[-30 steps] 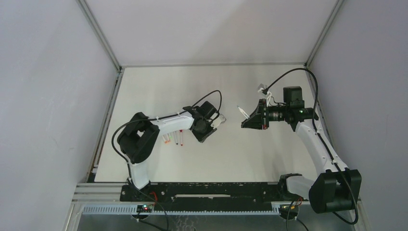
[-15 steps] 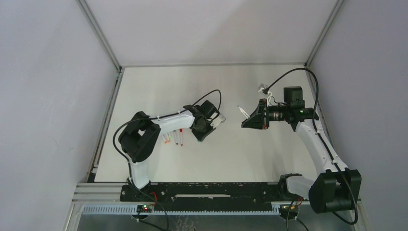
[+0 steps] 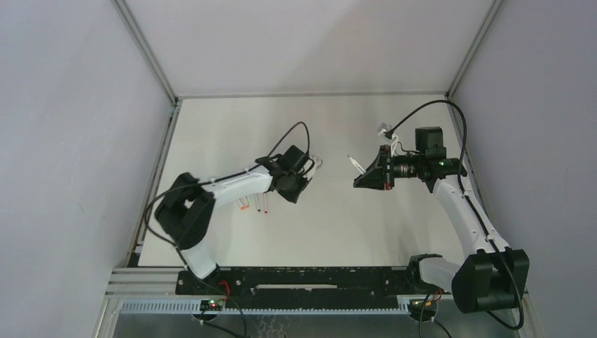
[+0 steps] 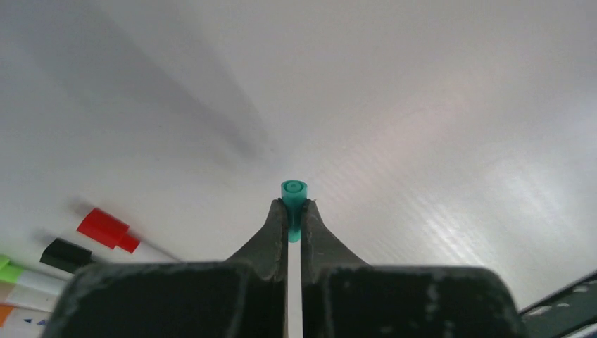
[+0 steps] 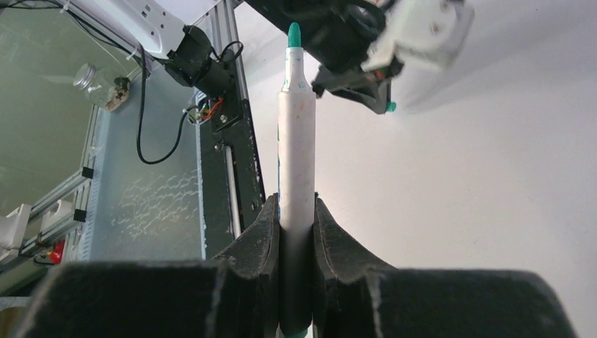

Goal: Insert the pens into the pen caps
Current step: Insert the pen cap onto the pen.

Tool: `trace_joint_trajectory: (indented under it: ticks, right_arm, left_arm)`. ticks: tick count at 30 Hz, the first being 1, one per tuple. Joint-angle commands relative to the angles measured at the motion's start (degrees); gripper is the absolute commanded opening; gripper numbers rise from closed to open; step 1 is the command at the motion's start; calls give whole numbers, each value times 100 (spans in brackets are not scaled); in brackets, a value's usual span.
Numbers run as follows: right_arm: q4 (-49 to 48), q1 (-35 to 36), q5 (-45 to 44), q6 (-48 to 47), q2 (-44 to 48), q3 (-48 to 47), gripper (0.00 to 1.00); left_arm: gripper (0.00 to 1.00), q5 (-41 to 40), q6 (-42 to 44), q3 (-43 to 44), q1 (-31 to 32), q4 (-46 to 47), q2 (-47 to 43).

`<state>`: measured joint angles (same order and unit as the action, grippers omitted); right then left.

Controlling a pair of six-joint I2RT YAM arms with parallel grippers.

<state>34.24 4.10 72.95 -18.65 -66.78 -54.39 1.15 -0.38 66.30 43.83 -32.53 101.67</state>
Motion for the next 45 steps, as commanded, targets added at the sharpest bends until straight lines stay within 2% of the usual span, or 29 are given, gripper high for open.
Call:
trace_joint_trajectory:
  ticks: [1, 4, 10, 14, 20, 23, 29, 45]
  right_arm:
    - [87, -39, 108, -297, 233, -186, 0]
    - [217, -33, 168, -550, 360, -186, 0]
    - [462, -32, 406, -945, 714, -186, 0]
    - [443, -32, 614, -941, 776, -175, 0]
    - [-612, 9, 431, 204, 1122, 173, 0]
    - [-1023, 42, 171, 555, 1354, 344, 0]
    - [-1170, 127, -48, 721, 1465, 392, 0]
    - [-1523, 523, -659, 1081, 1359, 517, 0]
  left_arm:
    - [0, 183, -988, -463, -22, 1308, -1389]
    - [0, 426, -1665, -1061, -24, 2455, -2262]
    - [0, 592, -3605, -2580, -11, 5671, -3660]
    - [0, 484, -4431, -3023, 104, 7100, -3789]
    - [0, -84, -5701, -3191, 381, 8851, -3421]
    - [0, -565, -6116, -3187, 526, 9379, -3185]
    - [0, -1006, -6532, -3124, 773, 10095, -2829]
    - [0, -1117, -6911, -2745, 1053, 10559, -2131]
